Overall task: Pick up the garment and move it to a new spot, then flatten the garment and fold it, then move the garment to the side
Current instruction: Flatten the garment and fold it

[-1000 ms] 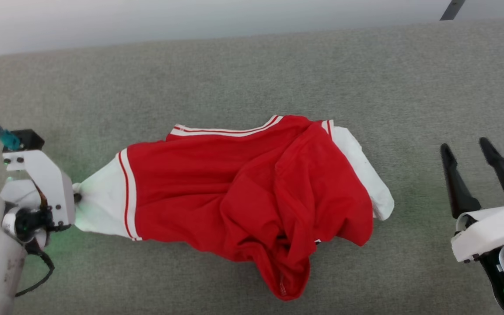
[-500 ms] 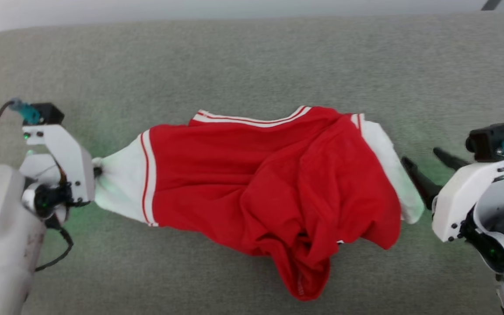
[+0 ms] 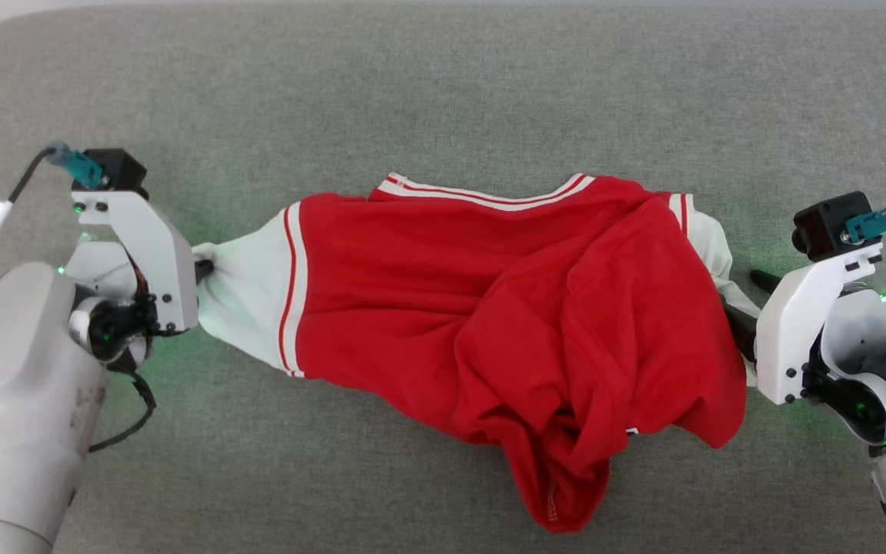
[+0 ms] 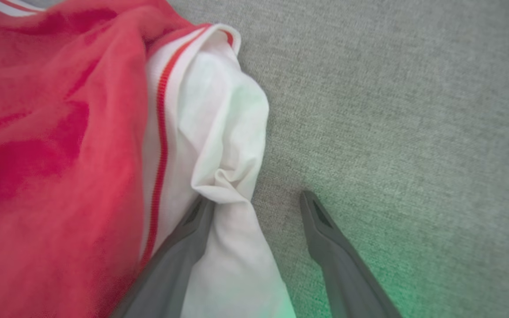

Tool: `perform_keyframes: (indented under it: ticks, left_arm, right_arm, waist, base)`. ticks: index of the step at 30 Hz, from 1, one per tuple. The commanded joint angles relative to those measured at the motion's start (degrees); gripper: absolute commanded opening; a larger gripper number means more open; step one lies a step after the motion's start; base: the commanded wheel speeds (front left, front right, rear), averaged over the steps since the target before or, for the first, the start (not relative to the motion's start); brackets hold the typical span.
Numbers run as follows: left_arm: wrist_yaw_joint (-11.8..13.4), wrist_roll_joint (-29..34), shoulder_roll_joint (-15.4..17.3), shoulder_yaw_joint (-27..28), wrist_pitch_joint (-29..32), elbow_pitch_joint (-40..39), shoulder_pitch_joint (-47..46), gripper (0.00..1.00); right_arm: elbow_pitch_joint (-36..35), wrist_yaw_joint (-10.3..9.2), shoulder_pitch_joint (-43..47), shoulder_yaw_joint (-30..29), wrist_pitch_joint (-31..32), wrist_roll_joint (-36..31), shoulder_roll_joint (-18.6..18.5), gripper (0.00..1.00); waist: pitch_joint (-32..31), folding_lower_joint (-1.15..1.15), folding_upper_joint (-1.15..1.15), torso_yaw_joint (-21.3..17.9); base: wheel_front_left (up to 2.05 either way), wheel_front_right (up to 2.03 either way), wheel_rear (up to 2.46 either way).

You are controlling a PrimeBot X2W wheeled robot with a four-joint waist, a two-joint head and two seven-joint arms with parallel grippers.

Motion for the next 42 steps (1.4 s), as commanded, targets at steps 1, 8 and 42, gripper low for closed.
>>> perform_keyframes:
  ticks: [1,8,42]
  left_arm:
    - [0.36,-0.01,-1.09,-1.08,-0.11,1.43,1.32,0.00]
    - [0.23,-1.33,-0.73,-2.13,-0.89,2.14,0.68,0.00]
    - [0.16,-5.11,2.66,-8.03,-2.43,-0.59,-5.79,0.00]
  right_arm:
    - [2.21,-0.02,1.52,1.42,1.47,0.25,0.39,1.00]
    - [1.91,-0.04,1.79,0.95,3.62,1.27,-0.96,1.00]
    - [-9.37,-0.04,0.81,-5.66,9.36,6.09,-3.05,0.00]
  waist:
    - [0.02,0.00,0.00,0.09]
    - [-0.07,0.00,0.00,-0.26]
    - [-4.66,0.00,0.00,-0.78]
  base:
    - [0.00,0.00,0.00]
    - [0.00,0.00,0.00]
    - [0.00,0.00,0.00]
